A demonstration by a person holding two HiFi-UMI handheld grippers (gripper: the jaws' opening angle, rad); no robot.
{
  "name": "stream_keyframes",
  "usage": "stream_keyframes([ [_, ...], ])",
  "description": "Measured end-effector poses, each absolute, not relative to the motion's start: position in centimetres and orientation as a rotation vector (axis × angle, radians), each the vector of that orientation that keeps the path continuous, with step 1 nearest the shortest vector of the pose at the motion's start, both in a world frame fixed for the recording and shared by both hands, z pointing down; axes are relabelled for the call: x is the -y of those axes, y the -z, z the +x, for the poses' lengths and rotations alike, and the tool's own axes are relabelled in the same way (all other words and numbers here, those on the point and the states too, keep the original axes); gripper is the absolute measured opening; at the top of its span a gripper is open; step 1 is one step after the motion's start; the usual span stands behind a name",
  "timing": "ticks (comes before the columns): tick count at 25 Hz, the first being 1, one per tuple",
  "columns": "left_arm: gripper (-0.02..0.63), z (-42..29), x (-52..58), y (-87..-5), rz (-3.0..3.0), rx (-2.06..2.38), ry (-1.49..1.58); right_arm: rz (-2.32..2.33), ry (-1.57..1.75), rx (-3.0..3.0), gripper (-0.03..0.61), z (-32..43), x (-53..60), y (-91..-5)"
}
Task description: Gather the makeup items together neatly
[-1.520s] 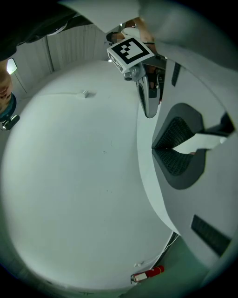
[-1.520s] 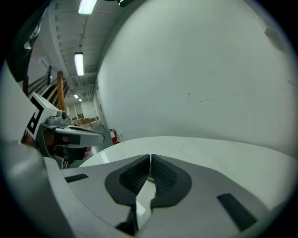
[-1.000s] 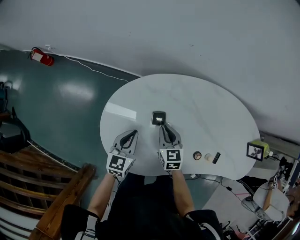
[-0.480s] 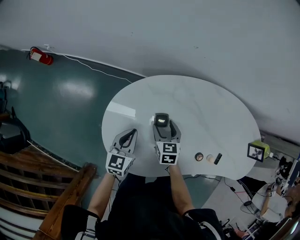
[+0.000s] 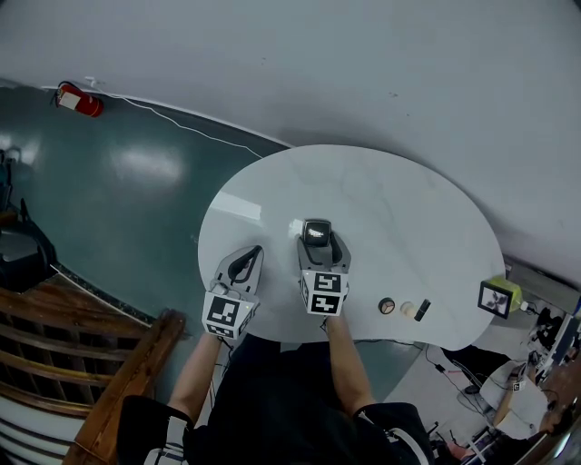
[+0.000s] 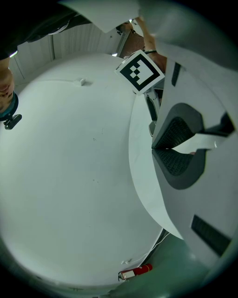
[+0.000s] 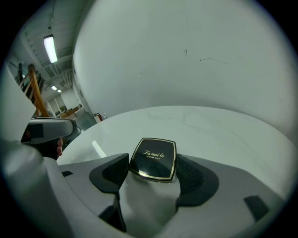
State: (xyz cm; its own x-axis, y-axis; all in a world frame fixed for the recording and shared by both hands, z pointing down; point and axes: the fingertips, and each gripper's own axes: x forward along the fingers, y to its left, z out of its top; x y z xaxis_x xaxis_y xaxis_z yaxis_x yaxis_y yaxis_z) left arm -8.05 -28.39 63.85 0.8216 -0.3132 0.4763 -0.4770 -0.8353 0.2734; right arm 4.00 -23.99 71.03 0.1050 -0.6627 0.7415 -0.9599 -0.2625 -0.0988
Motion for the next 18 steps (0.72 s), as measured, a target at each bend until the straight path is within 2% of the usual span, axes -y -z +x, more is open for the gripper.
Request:
stream_keyframes([
  [18, 0.017, -8.41, 27.80, -62.90, 2.627, 0.646, -0.579, 1.977, -1.025, 1.585, 0.301, 4.84, 23.87, -71.05],
])
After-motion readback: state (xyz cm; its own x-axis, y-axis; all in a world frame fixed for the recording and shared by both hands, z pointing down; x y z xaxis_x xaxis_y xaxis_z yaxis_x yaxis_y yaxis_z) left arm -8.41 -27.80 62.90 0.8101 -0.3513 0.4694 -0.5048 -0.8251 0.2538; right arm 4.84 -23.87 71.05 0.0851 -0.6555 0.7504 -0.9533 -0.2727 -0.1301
